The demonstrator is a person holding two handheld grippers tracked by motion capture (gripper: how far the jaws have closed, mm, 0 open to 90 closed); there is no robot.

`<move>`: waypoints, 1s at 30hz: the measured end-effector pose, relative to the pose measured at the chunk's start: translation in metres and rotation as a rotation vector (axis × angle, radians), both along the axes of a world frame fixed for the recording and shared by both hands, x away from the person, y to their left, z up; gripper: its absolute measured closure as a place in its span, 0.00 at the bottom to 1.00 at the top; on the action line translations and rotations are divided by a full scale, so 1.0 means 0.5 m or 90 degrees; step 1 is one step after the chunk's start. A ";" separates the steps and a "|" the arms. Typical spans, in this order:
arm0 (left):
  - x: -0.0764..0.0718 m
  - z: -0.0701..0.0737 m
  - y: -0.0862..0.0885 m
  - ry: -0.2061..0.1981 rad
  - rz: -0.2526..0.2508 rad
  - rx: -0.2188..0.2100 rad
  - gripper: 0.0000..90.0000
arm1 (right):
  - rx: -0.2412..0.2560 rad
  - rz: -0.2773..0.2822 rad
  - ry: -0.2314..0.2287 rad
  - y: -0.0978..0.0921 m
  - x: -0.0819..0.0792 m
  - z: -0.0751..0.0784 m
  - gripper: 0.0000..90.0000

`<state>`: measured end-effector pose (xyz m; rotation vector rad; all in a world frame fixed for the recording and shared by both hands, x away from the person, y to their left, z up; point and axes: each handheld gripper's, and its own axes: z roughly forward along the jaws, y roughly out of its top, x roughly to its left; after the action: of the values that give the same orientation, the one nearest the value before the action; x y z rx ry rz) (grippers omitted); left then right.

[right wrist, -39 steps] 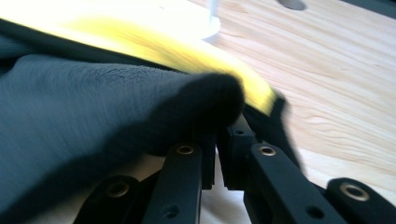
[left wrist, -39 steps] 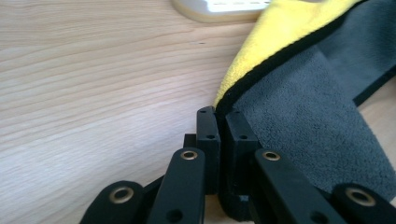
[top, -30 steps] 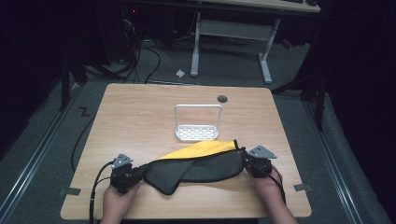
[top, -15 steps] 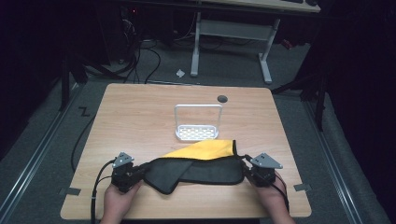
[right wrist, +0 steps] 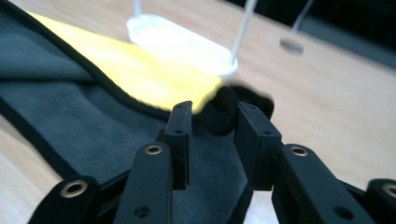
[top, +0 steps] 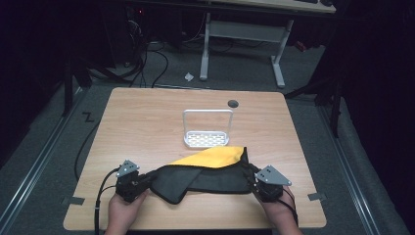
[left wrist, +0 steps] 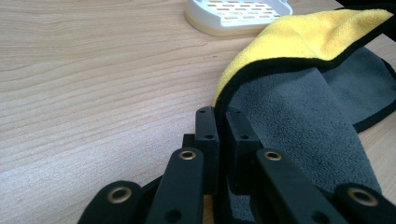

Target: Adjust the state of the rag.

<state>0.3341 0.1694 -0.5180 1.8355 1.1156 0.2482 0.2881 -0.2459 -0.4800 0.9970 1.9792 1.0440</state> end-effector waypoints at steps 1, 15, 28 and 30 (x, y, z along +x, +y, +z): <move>0.000 0.000 0.000 0.000 0.000 0.000 0.94 | 0.007 0.006 -0.012 0.005 -0.006 0.009 0.75; -0.001 0.002 0.001 -0.001 0.000 -0.005 0.95 | -0.074 0.071 0.180 0.057 0.040 -0.091 1.00; 0.047 0.013 0.011 -0.024 0.010 0.013 0.96 | -0.061 -0.026 0.195 -0.046 0.066 -0.092 1.00; 0.056 0.011 0.014 -0.024 0.017 0.016 0.96 | -0.059 -0.030 0.194 -0.051 0.073 -0.093 1.00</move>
<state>0.3624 0.1762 -0.5124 1.8317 1.1164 0.3136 0.3244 -0.2716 -0.5263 1.2029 2.2128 0.8033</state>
